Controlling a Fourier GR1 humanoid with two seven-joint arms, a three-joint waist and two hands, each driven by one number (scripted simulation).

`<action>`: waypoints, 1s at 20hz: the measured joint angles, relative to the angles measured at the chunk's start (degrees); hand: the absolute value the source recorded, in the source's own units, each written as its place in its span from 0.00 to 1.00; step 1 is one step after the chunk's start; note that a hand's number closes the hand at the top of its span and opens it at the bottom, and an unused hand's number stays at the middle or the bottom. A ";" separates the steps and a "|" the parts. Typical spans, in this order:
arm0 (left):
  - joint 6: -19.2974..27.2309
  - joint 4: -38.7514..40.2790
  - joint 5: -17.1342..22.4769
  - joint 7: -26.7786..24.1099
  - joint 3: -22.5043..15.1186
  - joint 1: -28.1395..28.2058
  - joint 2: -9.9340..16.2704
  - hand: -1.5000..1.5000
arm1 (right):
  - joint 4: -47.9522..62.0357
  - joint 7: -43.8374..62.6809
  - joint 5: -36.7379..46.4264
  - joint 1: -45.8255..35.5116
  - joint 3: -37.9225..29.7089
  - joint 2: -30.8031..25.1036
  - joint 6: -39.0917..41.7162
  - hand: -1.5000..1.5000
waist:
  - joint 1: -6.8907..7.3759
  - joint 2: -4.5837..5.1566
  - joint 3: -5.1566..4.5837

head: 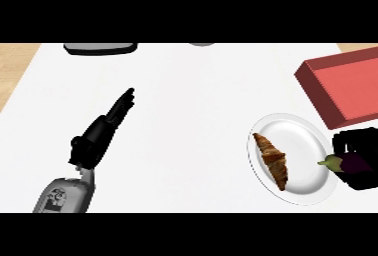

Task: Pick the eggplant from the plate and place it in the cardboard box

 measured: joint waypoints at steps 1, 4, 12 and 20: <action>-0.18 -0.07 0.09 -0.18 0.06 0.27 0.14 0.50 | 0.81 -4.32 -1.51 0.50 -1.97 -1.81 -1.59 1.00 | 0.02 0.06 0.00; -0.31 -0.37 0.36 0.08 0.29 0.11 0.13 0.50 | 4.27 -16.95 -6.72 2.29 -8.12 -6.05 -5.52 1.00 | 0.09 0.20 -0.03; -0.08 -1.32 -0.26 1.23 -0.17 0.11 -0.50 0.50 | 10.26 -41.27 -23.39 8.77 -24.08 -15.96 0.33 1.00 | 0.31 0.16 -0.25; -0.72 -3.23 -0.74 1.18 -0.83 1.80 -0.65 0.50 | 13.08 -40.95 -36.93 11.86 -35.48 -21.95 9.10 1.00 | 1.03 0.21 -0.34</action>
